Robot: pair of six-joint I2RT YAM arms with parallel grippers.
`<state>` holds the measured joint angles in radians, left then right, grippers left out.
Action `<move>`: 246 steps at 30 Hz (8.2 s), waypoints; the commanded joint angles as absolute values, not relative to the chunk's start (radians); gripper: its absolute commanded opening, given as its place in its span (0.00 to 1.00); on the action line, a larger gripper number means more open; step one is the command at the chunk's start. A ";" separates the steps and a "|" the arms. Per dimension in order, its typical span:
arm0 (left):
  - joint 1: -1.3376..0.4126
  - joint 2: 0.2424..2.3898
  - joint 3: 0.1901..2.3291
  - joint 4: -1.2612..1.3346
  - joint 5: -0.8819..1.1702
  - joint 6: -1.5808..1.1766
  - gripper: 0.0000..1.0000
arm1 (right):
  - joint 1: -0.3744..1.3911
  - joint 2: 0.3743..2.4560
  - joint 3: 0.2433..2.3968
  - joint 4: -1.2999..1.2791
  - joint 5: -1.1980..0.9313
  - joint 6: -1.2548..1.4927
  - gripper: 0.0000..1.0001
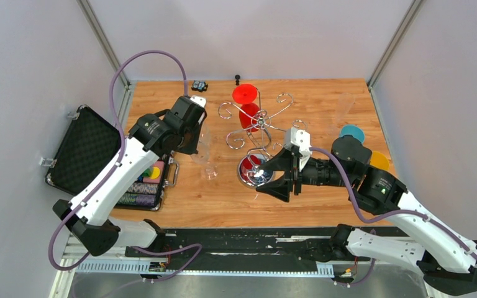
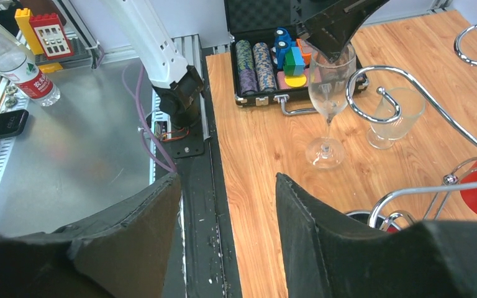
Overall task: Take the wine glass off the wine glass rack
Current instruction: Place the wine glass at the center of the board, then pick up the wine glass from the wine rack.
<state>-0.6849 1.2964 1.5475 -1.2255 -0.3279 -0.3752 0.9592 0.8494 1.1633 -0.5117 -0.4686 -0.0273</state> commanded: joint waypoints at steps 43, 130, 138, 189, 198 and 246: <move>-0.468 1.429 1.499 -1.036 -0.337 -0.251 0.31 | 0.964 0.796 1.128 -0.479 -0.420 -0.006 0.64; -0.296 1.682 1.703 -0.263 0.911 -0.814 0.69 | 0.895 0.965 1.456 -0.645 0.031 0.196 0.82; -0.291 1.684 1.698 -0.237 0.938 -0.837 0.53 | 0.895 0.966 1.455 -0.644 0.028 0.202 0.82; -0.350 1.728 1.841 -0.413 0.927 -0.781 0.32 | 0.895 0.944 1.437 -0.637 -0.023 0.238 0.81; -0.367 1.746 1.859 -0.444 0.922 -0.769 0.25 | 0.895 0.930 1.430 -0.637 -0.024 0.242 0.81; -0.308 1.724 1.843 -0.302 0.876 -1.054 0.00 | 0.896 0.932 1.446 -0.638 -0.012 0.244 0.82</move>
